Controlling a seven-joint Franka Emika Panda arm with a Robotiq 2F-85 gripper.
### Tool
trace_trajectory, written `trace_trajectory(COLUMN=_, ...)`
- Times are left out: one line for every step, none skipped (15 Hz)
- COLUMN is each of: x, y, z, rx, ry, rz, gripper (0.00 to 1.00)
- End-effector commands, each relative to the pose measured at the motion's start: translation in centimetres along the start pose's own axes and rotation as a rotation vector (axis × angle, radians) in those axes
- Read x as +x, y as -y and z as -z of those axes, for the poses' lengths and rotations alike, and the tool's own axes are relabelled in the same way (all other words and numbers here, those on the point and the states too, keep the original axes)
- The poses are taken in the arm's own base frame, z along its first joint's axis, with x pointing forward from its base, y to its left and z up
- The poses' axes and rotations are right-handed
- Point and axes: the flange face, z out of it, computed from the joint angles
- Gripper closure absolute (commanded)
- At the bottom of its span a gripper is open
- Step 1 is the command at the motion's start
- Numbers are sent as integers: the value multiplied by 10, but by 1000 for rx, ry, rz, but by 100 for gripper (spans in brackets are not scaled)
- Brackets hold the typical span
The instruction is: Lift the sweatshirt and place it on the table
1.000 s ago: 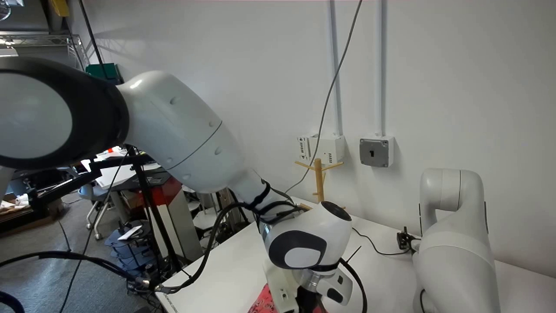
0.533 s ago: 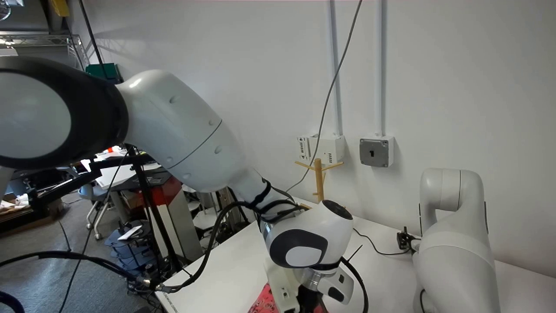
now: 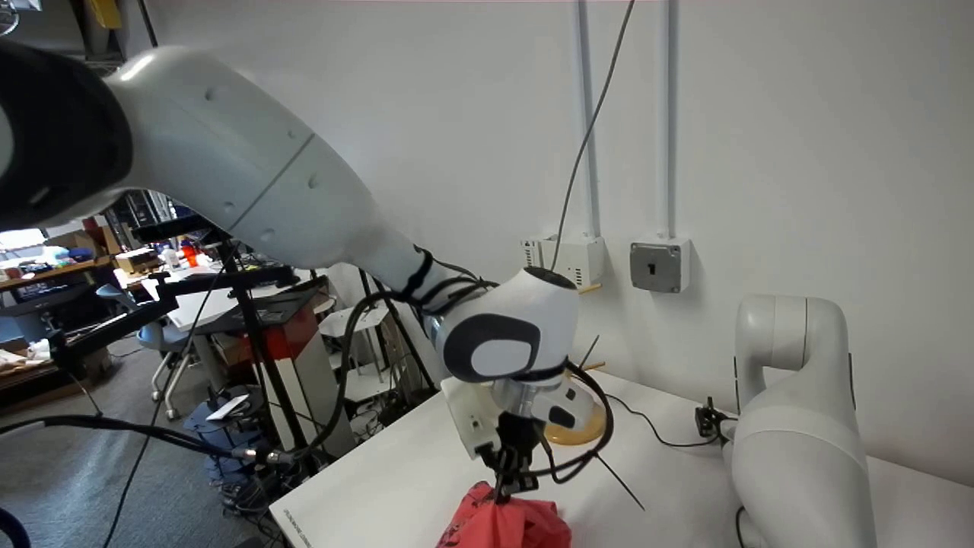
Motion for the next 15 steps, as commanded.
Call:
trace_trajectory(x=-38, y=33, z=64, rx=-29, ry=-55, rz=32, gripper=100)
trace_trajectory(x=-45, y=43, z=82, rx=-39, ry=-71, rz=43, gripper=100)
trace_trajectory(x=-53, y=51, z=97, rx=-44, ry=-77, rz=57, gripper=100)
trace_trajectory(x=-62, y=59, z=113, rx=-46, ry=-81, rz=73, gripper=100)
trace_trajectory(x=-70, y=66, z=126, rx=-49, ry=-85, rz=88, gripper=100)
trace_trajectory(x=-80, y=73, z=141, rx=-51, ry=-80, rz=108, gripper=100)
trace_trajectory(x=-89, y=78, z=154, rx=-59, ry=-80, rz=120, gripper=100)
trace_trajectory(x=-99, y=84, z=166, rx=-80, ry=-87, rz=130, gripper=100)
trace_trajectory(x=-109, y=89, z=178, rx=-102, ry=-95, rz=143, gripper=100)
trace_trajectory(x=-120, y=94, z=190, rx=-129, ry=-110, rz=154, gripper=100)
trace_trajectory(x=-130, y=100, z=201, rx=-155, ry=-130, rz=165, gripper=100)
trace_trajectory(x=-141, y=106, z=214, rx=-185, ry=-157, rz=174, gripper=100)
trace_trajectory(x=-153, y=114, z=227, rx=-216, ry=-187, rz=183, gripper=100)
trace_trajectory(x=-166, y=123, z=242, rx=-251, ry=-220, rz=190, gripper=100)
trace_trajectory(x=-179, y=132, z=256, rx=-286, ry=-244, rz=197, gripper=100)
